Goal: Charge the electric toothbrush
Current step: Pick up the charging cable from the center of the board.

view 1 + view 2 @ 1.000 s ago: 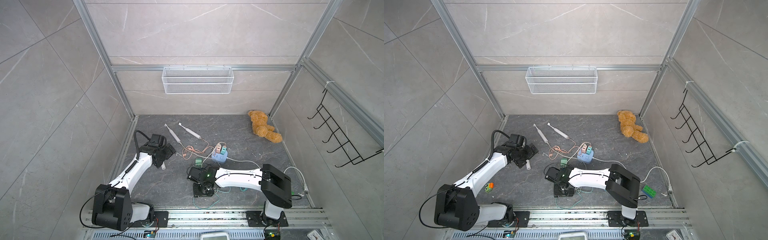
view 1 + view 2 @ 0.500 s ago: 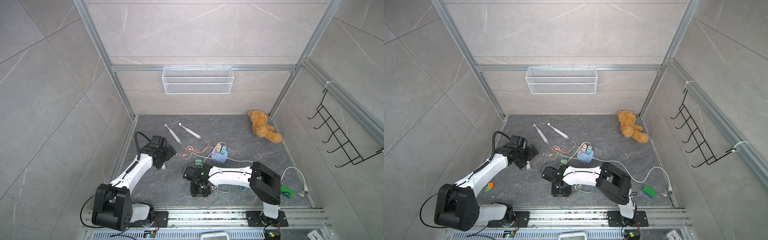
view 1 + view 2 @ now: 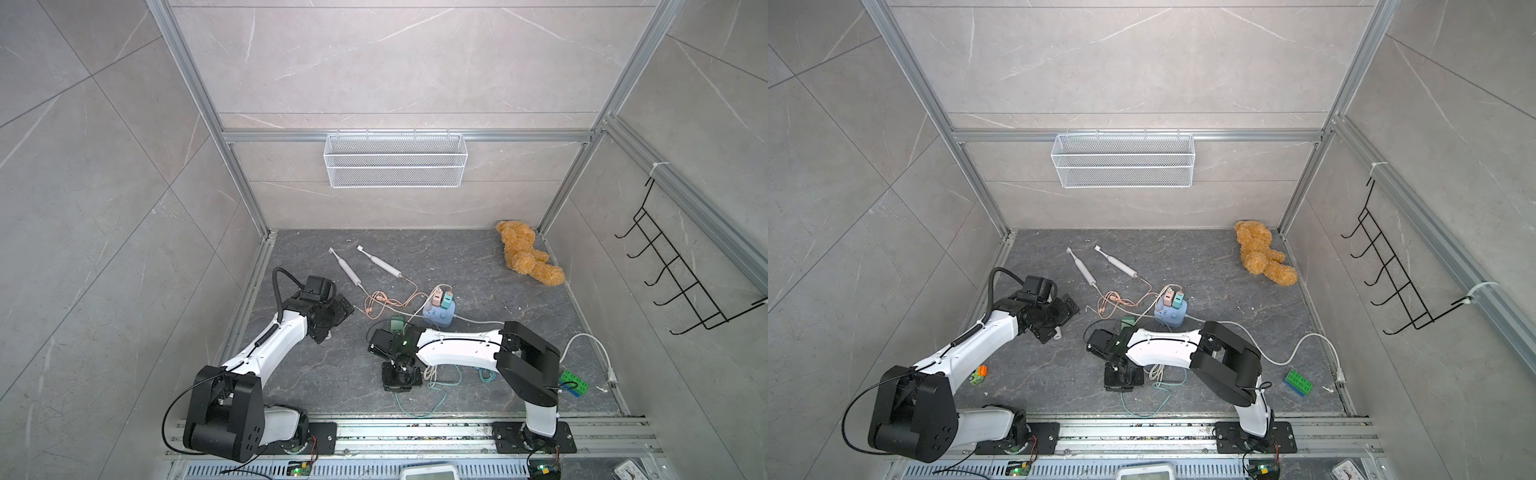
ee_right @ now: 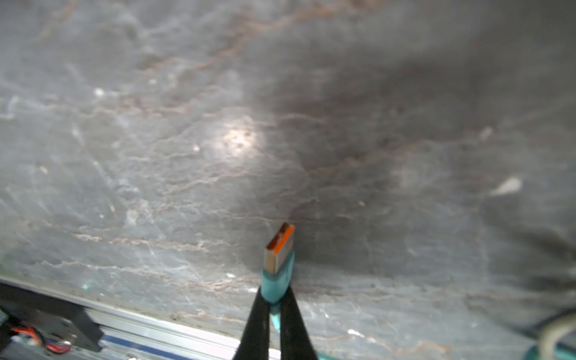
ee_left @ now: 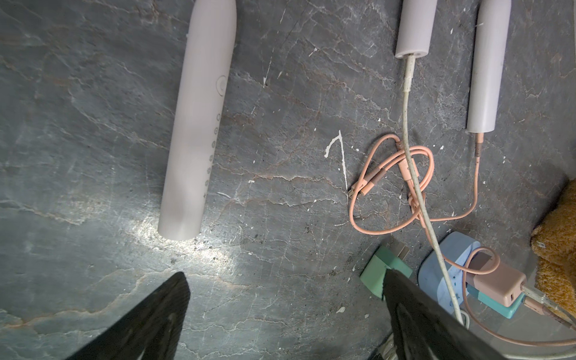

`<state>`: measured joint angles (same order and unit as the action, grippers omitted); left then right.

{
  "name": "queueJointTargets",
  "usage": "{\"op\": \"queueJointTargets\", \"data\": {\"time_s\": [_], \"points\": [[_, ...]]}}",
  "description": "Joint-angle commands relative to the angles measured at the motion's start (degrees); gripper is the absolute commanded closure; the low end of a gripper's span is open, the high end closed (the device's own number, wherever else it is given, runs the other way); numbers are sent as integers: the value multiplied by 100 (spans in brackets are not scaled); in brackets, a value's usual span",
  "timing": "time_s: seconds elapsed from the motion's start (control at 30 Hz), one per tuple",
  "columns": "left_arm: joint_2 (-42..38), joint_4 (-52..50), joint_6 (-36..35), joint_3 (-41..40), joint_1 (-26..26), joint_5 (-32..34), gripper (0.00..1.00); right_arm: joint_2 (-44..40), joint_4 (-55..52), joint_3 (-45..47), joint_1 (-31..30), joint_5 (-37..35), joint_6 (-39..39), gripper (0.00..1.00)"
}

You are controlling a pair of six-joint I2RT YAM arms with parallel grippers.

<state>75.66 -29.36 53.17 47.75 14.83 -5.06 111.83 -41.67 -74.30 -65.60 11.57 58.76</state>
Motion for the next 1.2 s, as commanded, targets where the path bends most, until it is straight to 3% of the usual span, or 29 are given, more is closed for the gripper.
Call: {"op": "queueJointTargets", "data": {"time_s": [0.0, 0.23, 0.43, 0.9, 1.03, 1.17], "points": [[-204, 106, 156, -59, 78, -80, 1, 108, -226, -154, 3, -402, -664, 100], [-417, 132, 514, -241, 395, -52, 2, -569, 198, 68, -45, -490, -1970, 100], [-526, 216, 914, -286, 712, -75, 5, -2178, 2372, 1799, -47, 82, -2903, 100], [988, 159, 1295, 914, 1850, 182, 10, -3932, 4660, 3697, -32, 1662, -3210, 100], [1561, 150, 1329, 1304, 2121, 186, 11, -4216, 4719, 3936, 43, 1642, -3093, 100], [2149, 72, 1291, 1717, 2302, 198, 15, -4465, 4106, 4020, 157, 1250, -3084, 100]]}}
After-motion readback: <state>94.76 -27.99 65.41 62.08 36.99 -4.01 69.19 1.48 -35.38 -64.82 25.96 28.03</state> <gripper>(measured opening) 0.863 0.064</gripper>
